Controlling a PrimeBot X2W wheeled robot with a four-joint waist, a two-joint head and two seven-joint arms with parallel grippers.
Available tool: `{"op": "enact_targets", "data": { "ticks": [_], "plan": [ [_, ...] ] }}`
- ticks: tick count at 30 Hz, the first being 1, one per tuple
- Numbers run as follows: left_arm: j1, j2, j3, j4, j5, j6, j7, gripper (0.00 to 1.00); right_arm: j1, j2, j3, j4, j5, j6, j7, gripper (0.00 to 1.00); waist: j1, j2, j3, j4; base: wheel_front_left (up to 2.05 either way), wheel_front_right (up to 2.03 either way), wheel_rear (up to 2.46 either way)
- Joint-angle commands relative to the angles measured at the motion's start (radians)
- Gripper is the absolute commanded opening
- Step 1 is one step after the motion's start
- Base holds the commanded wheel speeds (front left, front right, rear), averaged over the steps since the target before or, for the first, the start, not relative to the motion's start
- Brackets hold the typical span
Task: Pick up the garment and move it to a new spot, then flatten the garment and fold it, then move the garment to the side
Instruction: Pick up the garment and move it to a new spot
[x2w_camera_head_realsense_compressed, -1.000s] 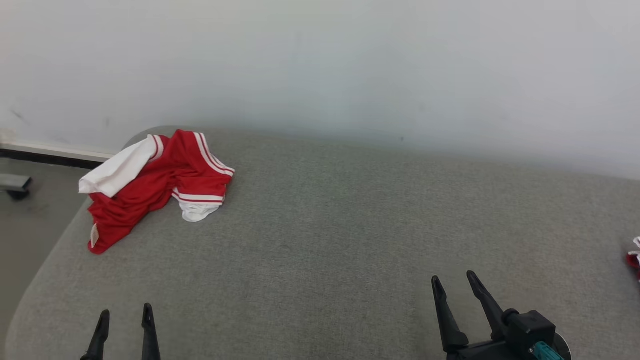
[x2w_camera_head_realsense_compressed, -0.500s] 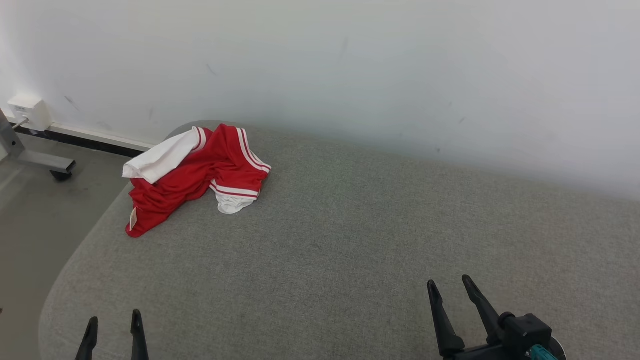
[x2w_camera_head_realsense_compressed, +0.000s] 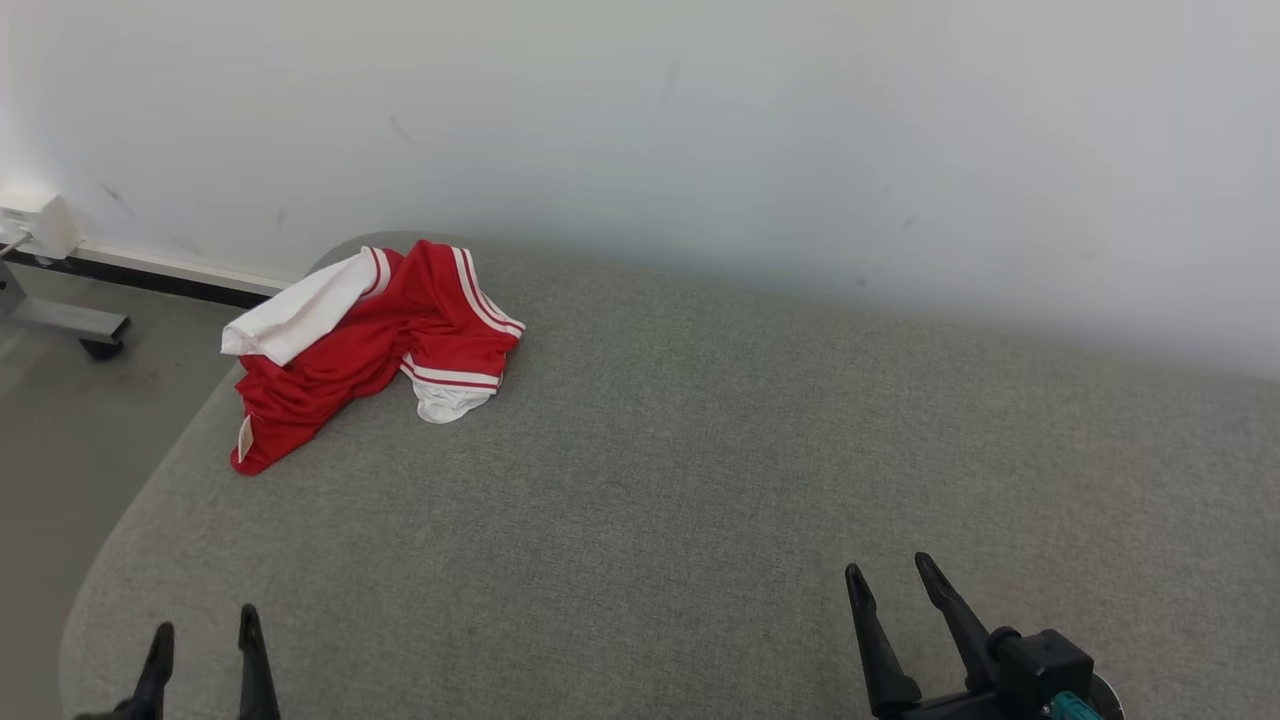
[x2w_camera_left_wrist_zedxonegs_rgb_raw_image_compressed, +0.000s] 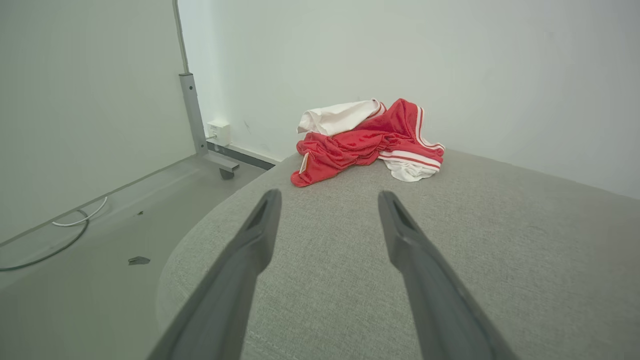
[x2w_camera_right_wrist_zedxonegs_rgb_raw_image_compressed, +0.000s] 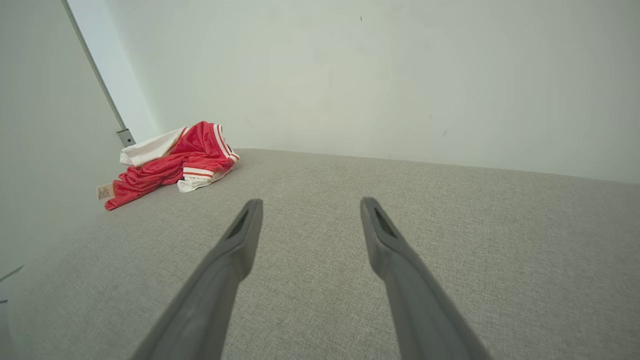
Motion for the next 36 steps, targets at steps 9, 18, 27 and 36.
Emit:
{"op": "enact_targets", "data": {
  "ticks": [9, 18, 27, 36],
  "plan": [
    [-0.26, 0.027, 0.039, 0.186, -0.082, 0.017, 0.04, 1.0, -0.047, -0.025, 0.034, -0.025, -0.017, -0.003, 0.003, 1.0, 0.0, 0.0, 0.11, -0.062, 0.0, 0.0, 0.0],
    [-0.52, 0.089, 0.071, 0.345, -0.134, 0.023, 0.071, 1.0, -0.14, -0.06, 0.093, -0.107, -0.018, -0.003, 0.026, 1.0, 0.0, 0.0, 0.296, -0.171, 0.0, 0.0, 0.0],
    [-0.776, 0.178, 0.126, 0.466, -0.209, 0.035, 0.141, 1.0, -0.234, -0.105, 0.167, -0.233, -0.026, -0.003, 0.064, 1.0, 0.0, 0.0, 0.514, -0.247, 0.0, 0.0, 0.0],
    [-0.951, 0.228, 0.146, 0.558, -0.253, 0.045, 0.203, 1.0, -0.258, -0.114, 0.166, -0.332, -0.037, -0.003, 0.078, 1.0, 0.0, 0.0, 0.646, -0.294, 0.0, 0.0, 0.0]
  ]
}}
